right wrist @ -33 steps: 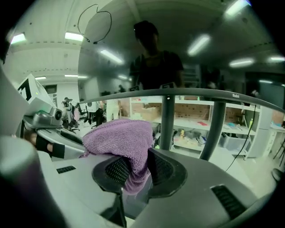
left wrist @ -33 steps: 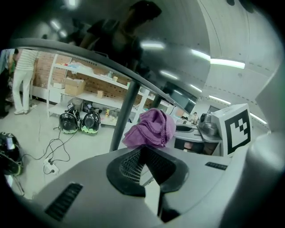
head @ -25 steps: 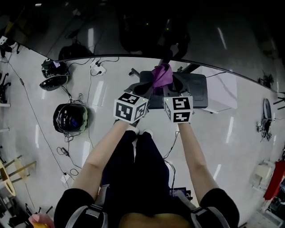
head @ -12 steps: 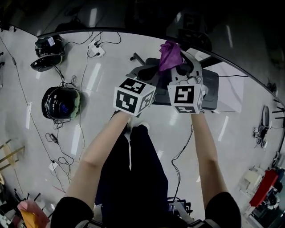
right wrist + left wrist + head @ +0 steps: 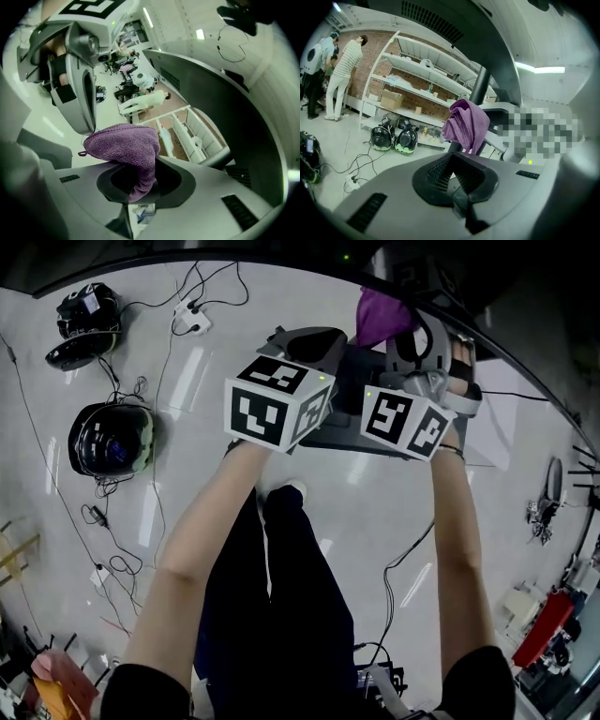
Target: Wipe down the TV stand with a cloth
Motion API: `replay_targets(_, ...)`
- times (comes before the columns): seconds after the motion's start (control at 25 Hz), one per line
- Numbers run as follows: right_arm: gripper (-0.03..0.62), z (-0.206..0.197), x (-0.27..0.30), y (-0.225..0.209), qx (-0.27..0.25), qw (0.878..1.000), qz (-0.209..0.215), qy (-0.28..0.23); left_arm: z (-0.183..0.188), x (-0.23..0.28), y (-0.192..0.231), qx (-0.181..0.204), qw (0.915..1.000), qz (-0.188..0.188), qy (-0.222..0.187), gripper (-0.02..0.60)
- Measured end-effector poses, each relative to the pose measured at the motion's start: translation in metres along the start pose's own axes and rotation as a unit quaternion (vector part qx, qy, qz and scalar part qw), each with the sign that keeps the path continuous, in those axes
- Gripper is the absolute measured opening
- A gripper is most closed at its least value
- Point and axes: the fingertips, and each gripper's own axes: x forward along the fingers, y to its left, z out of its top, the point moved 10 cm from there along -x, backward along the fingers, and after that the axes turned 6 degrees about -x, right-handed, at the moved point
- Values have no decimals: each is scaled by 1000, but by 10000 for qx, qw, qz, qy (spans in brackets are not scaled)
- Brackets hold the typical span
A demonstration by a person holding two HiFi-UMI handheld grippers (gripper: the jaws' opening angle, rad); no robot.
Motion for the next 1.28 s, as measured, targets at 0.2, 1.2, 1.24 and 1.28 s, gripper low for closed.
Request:
replay_targets(0.2,98,-3,6,-7,-544,9977,-389,79,16,9,6,121,9998,0,-146,6)
replay_targets(1.2,98,-29,58,89,-496,9906,1080,671,-49,23,46,-140,9984,310,453,6)
replay_targets(1.24,98,-29,60,91,-476,9896,1153,722,-50,23,48,-148,9982,329,472,6)
replay_targets(1.28,98,-29,63,94,-457,9885,1215,772,-52,23,51,-166,9981,346,486,6)
